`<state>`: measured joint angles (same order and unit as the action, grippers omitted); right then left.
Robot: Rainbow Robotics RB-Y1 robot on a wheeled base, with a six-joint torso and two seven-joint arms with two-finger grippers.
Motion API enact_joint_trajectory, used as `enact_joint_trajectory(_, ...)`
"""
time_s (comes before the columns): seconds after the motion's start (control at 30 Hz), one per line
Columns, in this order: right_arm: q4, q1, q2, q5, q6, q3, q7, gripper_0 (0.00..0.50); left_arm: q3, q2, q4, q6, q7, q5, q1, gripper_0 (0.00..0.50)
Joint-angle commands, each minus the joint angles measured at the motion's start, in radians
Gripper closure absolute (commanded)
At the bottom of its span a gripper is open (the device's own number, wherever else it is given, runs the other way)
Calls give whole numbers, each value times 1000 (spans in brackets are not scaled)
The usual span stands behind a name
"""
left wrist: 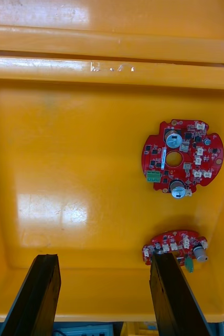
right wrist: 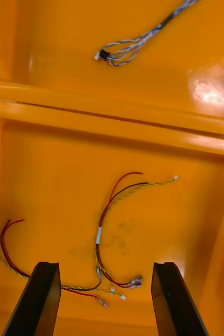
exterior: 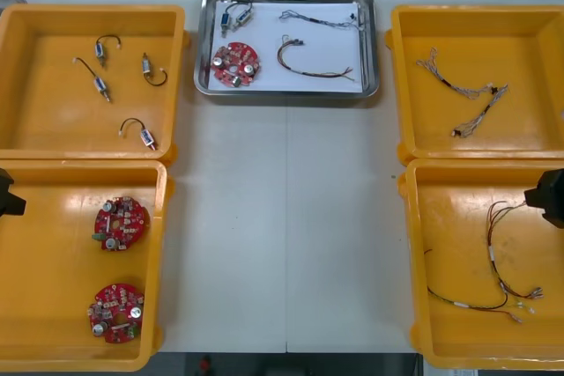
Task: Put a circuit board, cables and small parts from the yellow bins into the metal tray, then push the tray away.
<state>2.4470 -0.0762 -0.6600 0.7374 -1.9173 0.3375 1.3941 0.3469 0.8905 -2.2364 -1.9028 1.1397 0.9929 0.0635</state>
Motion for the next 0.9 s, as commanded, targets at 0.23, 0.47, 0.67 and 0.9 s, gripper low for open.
enact_joint_trajectory(0.23,-56,26,-10,11,-3,75,-43,0,26,34,-28,8,69,6,-21,0)
enact_joint_trajectory(0.47,-99,35,-10,74,-3,75,-122,0,26,34,-28,8,69,6,-21,0)
enact_joint_trajectory(0.67,-100,52,-18,82,-3,72,-158,0,26,34,-28,8,69,6,-21,0)
enact_joint_trajectory(0.9,-102,73,-32,82,-3,63,-150,0,26,34,-28,8,69,6,-21,0)
